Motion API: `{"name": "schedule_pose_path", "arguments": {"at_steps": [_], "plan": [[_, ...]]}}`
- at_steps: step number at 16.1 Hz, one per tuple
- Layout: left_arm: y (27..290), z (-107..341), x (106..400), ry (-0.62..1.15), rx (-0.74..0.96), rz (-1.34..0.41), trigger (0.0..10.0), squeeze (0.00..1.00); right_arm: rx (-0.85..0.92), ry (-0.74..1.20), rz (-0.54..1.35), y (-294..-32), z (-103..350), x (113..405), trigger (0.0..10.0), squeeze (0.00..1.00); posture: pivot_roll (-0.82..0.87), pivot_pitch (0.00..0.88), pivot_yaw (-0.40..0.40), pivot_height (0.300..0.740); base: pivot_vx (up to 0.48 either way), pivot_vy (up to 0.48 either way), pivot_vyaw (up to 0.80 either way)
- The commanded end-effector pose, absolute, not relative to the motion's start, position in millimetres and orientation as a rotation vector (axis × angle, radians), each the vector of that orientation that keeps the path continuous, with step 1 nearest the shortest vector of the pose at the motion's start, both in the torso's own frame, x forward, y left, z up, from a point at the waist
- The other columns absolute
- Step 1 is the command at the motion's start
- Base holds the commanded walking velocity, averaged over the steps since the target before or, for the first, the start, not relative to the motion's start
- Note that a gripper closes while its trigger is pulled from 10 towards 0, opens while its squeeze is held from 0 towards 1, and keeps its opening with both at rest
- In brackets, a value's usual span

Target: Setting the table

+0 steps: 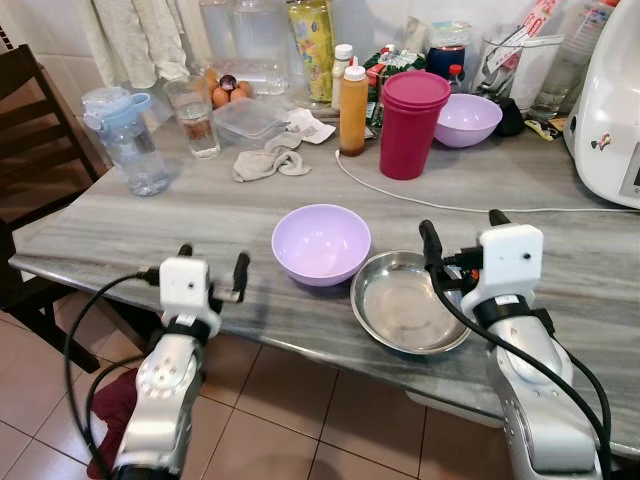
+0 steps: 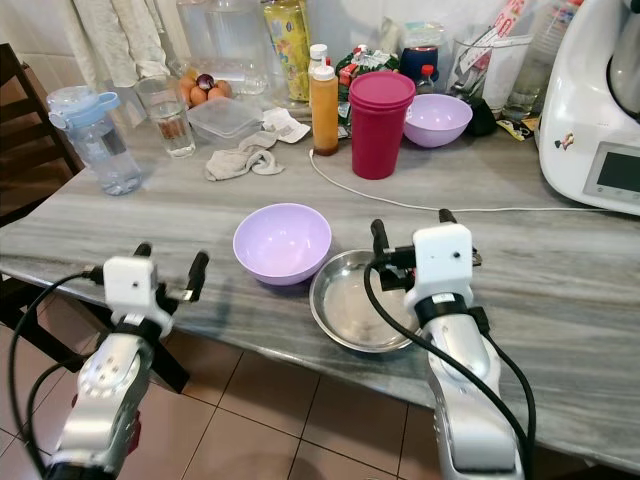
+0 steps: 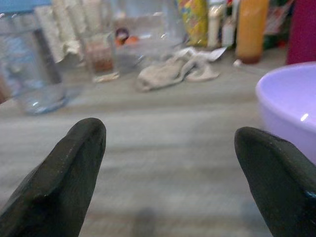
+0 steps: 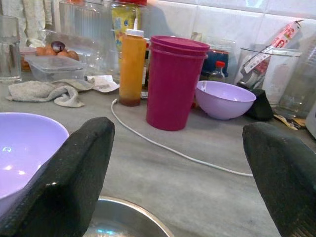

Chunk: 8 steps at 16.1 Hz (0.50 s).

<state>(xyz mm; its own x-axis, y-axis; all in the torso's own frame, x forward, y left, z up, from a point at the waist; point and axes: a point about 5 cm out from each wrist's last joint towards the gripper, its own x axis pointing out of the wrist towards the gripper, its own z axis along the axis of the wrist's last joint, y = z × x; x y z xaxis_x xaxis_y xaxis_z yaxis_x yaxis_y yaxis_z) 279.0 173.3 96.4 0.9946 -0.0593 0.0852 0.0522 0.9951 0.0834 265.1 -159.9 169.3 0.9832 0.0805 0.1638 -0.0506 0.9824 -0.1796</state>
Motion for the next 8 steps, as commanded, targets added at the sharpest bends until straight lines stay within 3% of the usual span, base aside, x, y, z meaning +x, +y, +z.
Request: {"name": "schedule_pose_path", "arguments": {"at_steps": [1, 8], "plan": [[187.6, 99.1, 274.7, -0.094, 0.115, 0.002, 10.0, 0.0, -0.163, -0.181, 0.062, -162.7, 168.6, 260.0, 10.0, 0.0, -0.19, 0.04, 0.052, 0.74, 0.0, 0.0, 0.0], [216.0, 82.7, 237.0, -0.03, 0.222, 0.108, 10.0, 0.0, -0.176, -0.132, 0.095, -170.6, 148.4, 231.2, 10.0, 0.0, -0.17, 0.063, 0.044, 0.74, 0.0, 0.0, 0.0]]}}
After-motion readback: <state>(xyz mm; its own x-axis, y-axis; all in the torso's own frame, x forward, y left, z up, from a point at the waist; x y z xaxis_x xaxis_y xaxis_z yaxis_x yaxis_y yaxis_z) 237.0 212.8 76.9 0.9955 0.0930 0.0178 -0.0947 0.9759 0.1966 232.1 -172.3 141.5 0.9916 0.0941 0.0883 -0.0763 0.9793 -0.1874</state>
